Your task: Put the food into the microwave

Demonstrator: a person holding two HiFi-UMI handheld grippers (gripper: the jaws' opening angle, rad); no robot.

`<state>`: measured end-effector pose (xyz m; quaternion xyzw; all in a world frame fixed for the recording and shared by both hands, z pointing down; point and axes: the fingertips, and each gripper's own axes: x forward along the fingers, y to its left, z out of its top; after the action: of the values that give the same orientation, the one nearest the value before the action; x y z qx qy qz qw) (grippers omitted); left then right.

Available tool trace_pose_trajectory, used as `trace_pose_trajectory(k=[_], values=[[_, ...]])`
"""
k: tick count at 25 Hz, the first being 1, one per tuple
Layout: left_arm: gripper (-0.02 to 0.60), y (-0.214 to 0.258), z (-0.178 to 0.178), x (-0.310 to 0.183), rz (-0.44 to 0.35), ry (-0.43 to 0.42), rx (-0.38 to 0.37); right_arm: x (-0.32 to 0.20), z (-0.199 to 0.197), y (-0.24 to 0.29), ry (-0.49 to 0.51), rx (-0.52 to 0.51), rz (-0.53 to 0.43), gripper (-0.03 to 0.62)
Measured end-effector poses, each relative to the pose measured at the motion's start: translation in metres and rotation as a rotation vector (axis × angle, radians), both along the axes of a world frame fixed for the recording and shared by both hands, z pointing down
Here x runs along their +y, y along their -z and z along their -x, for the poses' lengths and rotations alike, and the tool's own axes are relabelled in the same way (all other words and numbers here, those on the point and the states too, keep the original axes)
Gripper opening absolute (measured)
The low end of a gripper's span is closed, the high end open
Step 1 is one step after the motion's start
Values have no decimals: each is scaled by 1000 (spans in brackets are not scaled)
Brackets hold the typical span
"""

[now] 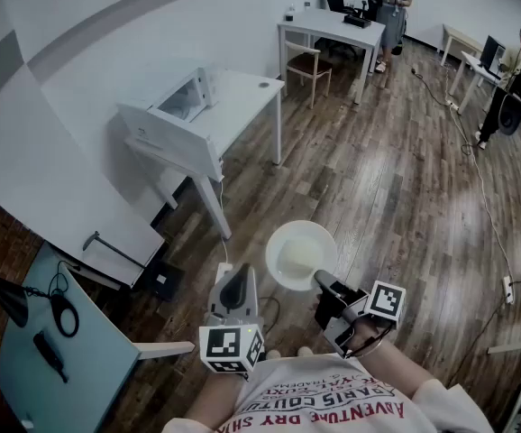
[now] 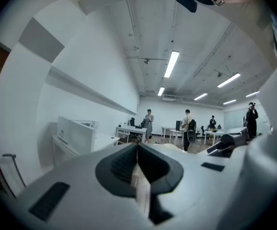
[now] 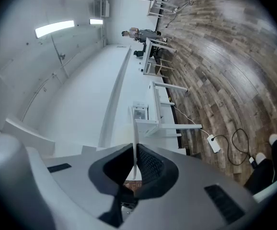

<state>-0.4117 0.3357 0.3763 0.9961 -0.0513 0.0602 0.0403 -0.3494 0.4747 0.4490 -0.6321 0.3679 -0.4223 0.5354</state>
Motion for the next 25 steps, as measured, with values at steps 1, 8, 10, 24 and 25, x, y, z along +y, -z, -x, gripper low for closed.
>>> trace_pose_trajectory(k=[1,8,10,24,25], values=[[8,0,-1,0,0,0,-2,1,-1,0,-1,-3,-2,21],[8,-5,-11,8,3,1,-9,11,-10,-4,6,-10,-3,21],[8,-5,-15,12,4,1,-13,15,-14,-4,7,-21,-12,21],[8,-30,-59,57,26,-14,-40,57,-50,-22,19,-51,-26,21],[8,-31,-64,61,31,-17,-42,62,-54,-23,13,-56,-25,21]])
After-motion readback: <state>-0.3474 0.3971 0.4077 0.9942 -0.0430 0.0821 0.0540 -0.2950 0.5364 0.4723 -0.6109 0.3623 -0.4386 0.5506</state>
